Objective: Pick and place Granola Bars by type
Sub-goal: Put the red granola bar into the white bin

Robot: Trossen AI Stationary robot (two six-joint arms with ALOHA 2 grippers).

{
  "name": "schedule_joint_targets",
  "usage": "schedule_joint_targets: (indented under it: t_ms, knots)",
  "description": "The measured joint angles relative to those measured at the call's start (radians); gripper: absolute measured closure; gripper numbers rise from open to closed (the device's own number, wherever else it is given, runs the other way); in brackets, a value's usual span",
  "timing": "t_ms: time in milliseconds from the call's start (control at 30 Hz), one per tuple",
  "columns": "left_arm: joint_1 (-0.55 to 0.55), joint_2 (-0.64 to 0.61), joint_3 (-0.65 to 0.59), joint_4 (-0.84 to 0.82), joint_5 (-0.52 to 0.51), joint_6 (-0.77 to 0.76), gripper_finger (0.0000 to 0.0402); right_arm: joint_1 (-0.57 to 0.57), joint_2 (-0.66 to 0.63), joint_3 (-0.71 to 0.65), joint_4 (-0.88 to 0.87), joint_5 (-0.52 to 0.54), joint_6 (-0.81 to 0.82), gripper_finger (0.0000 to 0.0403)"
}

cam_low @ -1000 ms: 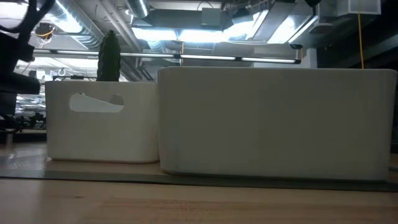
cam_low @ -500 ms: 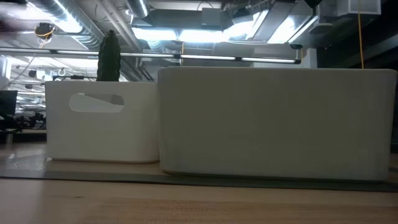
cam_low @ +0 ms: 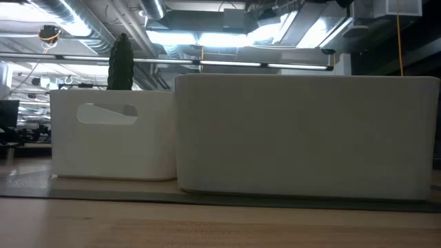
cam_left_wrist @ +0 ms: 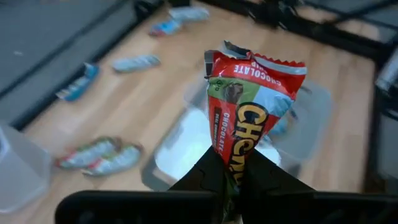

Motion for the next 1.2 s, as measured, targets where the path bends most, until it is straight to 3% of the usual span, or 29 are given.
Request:
schedule_joint_targets:
  t_ms: [133, 300, 433, 600, 800, 1000, 1200]
  knots:
    - [0.131, -0.002, 0.000, 0.034, -0.043, 0.069, 0.0388, -0.045, 0.000, 0.000, 0.004, 0.001, 0.030, 0.0176]
    - [0.397, -0.001, 0.000, 0.276, 0.183, 0.507, 0.0387, -0.113, 0.000, 0.000, 0.007, 0.003, 0.022, 0.0176]
    - [0.523, -0.002, 0.001, 0.423, 0.353, 0.662, 0.0387, -0.168, 0.000, 0.000, 0.014, 0.026, 0.023, 0.0176]
    - [0.577, 0.015, -0.016, 0.460, 0.431, 0.653, 0.0387, -0.206, 0.000, 0.000, 0.014, 0.029, 0.020, 0.0176]
    - [0.590, 0.080, -0.195, 0.486, 0.453, 0.524, 0.0387, -0.232, 0.000, 0.000, 0.014, 0.029, -0.010, 0.0176]
    - [0.562, 0.152, -0.430, 0.750, 0.592, 0.321, 0.0386, -0.249, 0.000, 0.000, 0.006, 0.017, -0.072, 0.0176]
    - [0.546, 0.216, -0.467, 0.828, 0.603, 0.189, 0.0385, -0.251, 0.000, 0.000, 0.001, -0.052, -0.190, 0.0176]
